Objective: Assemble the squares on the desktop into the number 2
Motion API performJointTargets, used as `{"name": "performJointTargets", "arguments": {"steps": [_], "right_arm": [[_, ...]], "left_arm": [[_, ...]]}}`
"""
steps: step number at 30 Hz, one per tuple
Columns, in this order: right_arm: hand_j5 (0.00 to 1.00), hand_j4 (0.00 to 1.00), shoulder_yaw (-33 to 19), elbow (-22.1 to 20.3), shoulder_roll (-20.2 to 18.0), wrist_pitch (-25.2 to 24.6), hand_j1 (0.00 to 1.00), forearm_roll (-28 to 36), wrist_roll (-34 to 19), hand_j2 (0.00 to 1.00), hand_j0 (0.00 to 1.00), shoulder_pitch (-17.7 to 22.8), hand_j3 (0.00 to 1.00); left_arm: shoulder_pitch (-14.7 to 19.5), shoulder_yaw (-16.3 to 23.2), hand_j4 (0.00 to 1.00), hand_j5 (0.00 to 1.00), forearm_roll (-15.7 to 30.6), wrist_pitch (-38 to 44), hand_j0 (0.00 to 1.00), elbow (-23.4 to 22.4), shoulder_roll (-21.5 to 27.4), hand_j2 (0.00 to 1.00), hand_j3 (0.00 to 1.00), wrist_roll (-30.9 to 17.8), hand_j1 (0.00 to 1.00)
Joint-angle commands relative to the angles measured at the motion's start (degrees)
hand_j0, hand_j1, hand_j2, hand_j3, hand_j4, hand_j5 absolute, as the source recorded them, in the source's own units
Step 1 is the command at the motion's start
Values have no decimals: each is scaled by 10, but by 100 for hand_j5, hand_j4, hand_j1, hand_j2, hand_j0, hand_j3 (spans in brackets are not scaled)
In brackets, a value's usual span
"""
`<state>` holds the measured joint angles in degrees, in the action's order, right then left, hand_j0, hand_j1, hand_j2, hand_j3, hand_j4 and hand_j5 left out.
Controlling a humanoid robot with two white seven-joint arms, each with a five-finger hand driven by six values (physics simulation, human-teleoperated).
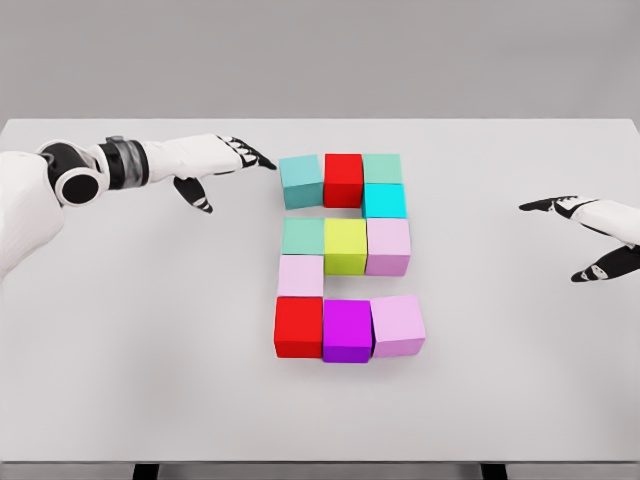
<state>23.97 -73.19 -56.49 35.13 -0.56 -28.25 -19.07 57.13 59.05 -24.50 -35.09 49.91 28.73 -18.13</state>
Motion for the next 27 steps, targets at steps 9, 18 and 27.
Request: {"name": "performJointTargets", "arguments": {"steps": [9, 18, 27], "right_arm": [[100, 100, -1, 4, 2, -1, 100, 5, 0, 100, 100, 2, 100], [100, 100, -1, 4, 2, -1, 100, 6, 2, 100, 100, 2, 100], [100, 100, -1, 4, 3, -1, 100, 6, 3, 100, 100, 2, 100]], "left_arm": [[2, -2, 100, 100, 3, 1, 100, 0, -7, 100, 100, 0, 100], [3, -2, 100, 100, 3, 1, 100, -2, -11, 100, 100, 0, 100], [17, -39, 100, 100, 10, 1, 100, -2, 36, 100, 100, 0, 100]]}}
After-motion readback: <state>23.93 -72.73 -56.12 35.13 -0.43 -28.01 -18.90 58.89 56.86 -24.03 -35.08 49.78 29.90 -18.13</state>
